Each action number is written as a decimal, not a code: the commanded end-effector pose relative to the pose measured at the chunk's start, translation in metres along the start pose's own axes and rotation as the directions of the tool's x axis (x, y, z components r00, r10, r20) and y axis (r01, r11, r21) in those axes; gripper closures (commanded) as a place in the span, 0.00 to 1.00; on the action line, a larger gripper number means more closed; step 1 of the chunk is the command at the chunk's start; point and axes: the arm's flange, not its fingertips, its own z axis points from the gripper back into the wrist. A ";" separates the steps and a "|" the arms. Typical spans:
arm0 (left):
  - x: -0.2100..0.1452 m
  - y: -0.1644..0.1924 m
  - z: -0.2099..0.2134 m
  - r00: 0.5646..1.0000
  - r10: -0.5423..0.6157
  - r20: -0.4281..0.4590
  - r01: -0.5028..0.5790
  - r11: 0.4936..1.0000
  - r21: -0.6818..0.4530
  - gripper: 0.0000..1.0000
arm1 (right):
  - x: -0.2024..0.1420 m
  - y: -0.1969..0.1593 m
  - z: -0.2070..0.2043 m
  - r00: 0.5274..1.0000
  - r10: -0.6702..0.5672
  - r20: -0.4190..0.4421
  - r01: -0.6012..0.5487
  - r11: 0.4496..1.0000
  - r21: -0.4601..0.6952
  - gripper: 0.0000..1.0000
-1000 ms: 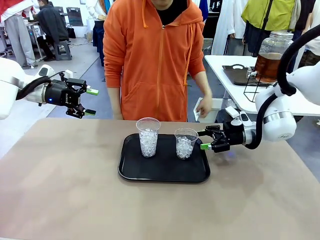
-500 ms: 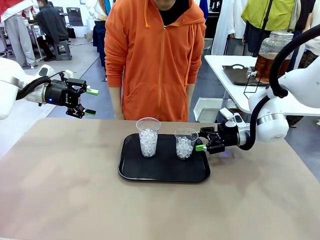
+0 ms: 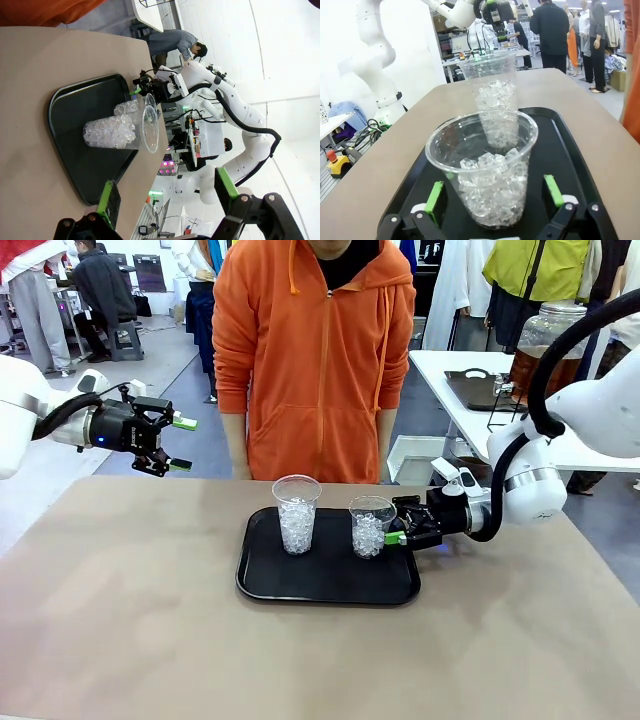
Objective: Pour the drink into the iced cup.
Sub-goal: Pick up the iced cup indicated by the human and present it to them, then open the gripper to release the iced cup you were holding, then pick up the iced cup indicated by the human and present it to them.
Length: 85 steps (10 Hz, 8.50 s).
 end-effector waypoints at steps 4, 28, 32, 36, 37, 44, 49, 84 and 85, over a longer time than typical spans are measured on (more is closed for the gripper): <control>0.000 -0.001 0.001 1.000 -0.003 0.002 0.003 1.000 -0.009 0.00 | 0.001 -0.012 -0.015 1.000 -0.021 0.001 0.021 0.998 0.052 0.00; 0.000 -0.001 0.001 1.000 -0.003 0.002 0.003 1.000 -0.009 0.00 | 0.151 -0.056 -0.001 0.982 0.174 0.068 -0.177 0.983 0.049 0.18; 0.000 -0.001 0.001 1.000 -0.003 0.002 0.003 1.000 -0.009 0.00 | 0.141 -0.044 0.004 0.980 0.195 0.048 -0.198 0.979 0.056 0.18; 0.000 -0.001 0.001 1.000 -0.003 0.002 0.003 1.000 -0.009 0.00 | 0.141 -0.044 0.004 0.980 0.195 0.048 -0.198 0.979 0.056 0.18; 0.000 -0.001 0.001 1.000 -0.003 0.002 0.003 1.000 -0.009 0.00 | 0.141 -0.044 0.004 0.980 0.195 0.048 -0.198 0.979 0.056 0.18; 0.000 -0.001 0.001 1.000 -0.003 0.002 0.003 1.000 -0.009 0.00 | 0.141 -0.044 0.004 0.980 0.195 0.048 -0.198 0.979 0.056 0.18; 0.000 -0.001 0.001 1.000 -0.003 0.002 0.003 1.000 -0.009 0.00 | 0.141 -0.044 0.004 0.980 0.195 0.048 -0.198 0.979 0.056 0.18; 0.000 -0.001 0.001 1.000 -0.003 0.002 0.003 1.000 -0.009 0.00 | 0.029 0.022 0.130 0.989 0.142 0.038 -0.137 0.984 -0.118 0.00; 0.000 -0.001 0.001 1.000 -0.003 0.002 0.003 1.000 -0.009 0.00 | 0.029 0.022 0.130 0.989 0.142 0.038 -0.137 0.984 -0.118 0.00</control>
